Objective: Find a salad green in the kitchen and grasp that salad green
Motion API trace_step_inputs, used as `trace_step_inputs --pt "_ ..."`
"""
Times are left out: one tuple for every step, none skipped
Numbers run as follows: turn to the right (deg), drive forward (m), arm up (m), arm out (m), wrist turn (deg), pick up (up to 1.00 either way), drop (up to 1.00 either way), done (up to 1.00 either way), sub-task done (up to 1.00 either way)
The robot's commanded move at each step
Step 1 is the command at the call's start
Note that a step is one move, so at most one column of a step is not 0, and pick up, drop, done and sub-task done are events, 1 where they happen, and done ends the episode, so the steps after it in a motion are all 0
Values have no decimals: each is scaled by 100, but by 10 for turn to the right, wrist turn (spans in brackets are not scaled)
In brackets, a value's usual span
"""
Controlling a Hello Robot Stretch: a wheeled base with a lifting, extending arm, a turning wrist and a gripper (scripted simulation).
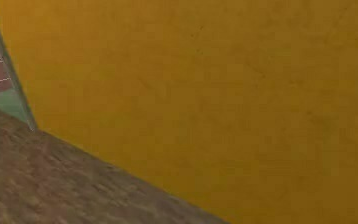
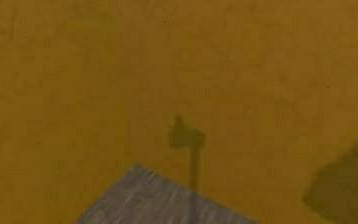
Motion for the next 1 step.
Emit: trace_step_inputs --pt "-450 0 0 0 0 0 0 0 0"
